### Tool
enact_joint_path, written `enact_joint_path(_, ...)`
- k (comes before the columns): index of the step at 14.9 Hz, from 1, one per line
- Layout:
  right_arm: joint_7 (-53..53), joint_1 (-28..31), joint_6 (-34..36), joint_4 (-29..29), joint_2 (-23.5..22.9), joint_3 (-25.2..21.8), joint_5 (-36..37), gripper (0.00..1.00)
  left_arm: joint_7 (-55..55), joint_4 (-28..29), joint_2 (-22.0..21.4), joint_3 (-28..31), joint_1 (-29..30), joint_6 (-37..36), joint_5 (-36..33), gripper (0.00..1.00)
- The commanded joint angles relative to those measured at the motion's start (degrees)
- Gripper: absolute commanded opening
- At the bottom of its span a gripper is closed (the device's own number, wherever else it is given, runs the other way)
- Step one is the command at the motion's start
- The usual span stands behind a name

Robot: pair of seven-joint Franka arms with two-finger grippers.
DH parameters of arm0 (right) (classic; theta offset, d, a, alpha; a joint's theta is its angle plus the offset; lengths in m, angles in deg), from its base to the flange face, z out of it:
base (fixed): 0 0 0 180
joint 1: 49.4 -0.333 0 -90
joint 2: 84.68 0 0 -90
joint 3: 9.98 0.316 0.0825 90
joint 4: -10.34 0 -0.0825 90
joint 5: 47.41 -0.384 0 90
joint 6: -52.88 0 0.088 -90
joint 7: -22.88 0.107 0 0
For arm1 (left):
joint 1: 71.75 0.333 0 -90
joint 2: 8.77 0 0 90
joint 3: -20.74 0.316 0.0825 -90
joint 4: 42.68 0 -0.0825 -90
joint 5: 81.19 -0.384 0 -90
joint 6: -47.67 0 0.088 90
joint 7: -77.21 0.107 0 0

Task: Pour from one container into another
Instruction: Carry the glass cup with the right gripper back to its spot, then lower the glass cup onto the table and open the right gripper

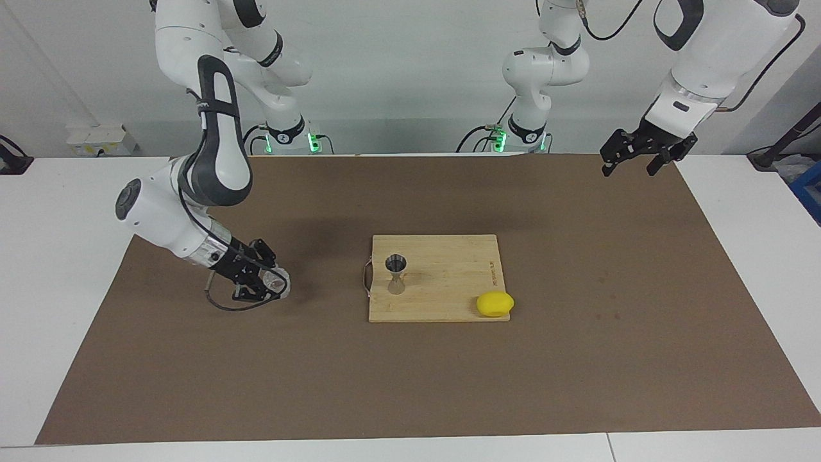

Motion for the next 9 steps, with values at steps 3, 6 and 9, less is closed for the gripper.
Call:
enact_joint_path(3, -15.5, 8.2, 0.0, -5.1, -0.1, 0.8, -4.1, 0.00, 0.0, 2.1, -1.8, 0.1, 0.0, 0.4, -0.9, 1.00)
enact_joint_path(6, -21.4, 9.3, 0.4, -6.0, -1.1, 0.8, -4.8, 0.00, 0.0, 2.1, -1.8, 0.1, 0.0, 0.4, -0.9, 1.00)
enact_joint_path(9, -21.8, 8.5, -0.8, -7.1, -0.6, 0.6, -4.4, 1.00, 0.0, 2.1, -1.8, 0.1, 0.0, 0.4, -0.9, 1.00)
